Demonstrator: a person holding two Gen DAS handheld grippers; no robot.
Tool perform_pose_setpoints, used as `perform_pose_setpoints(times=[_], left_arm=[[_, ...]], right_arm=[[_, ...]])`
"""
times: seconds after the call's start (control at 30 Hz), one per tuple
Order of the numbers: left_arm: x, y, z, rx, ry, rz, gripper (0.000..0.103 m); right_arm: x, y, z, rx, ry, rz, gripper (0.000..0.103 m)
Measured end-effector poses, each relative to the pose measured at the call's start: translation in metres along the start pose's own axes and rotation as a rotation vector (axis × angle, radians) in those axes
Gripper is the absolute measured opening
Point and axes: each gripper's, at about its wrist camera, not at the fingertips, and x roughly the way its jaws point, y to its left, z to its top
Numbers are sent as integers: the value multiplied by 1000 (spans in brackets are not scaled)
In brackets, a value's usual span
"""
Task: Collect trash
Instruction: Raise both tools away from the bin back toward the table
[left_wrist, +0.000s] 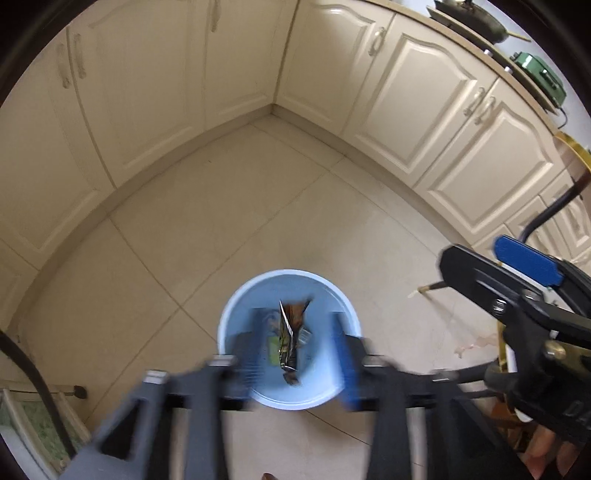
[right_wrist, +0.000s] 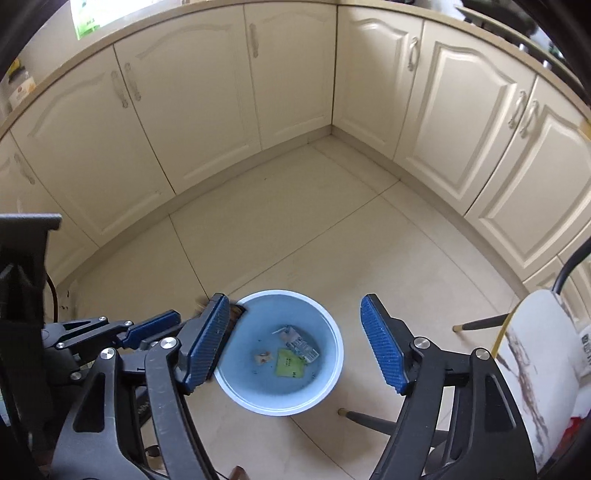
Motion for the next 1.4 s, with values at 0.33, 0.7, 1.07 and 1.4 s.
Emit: perform_pose_setpoints(times=[0.33,0.7,1.07,1.4], left_arm=[[-97,10,0,-92,-182,144,53],[-252,-79,-36,-27,-536,210,75],[-361,-181,-137,106,-823,102,99],[-406,-202,-277,204,-1024,35,102]], right_arm=[[-58,3,14,-7,-83,30,76],[-221,35,-8,-65,-316,47,90],[-423,16,-70,2,-590,-73,103],[-546,0,-132,50,-772,-186,103]])
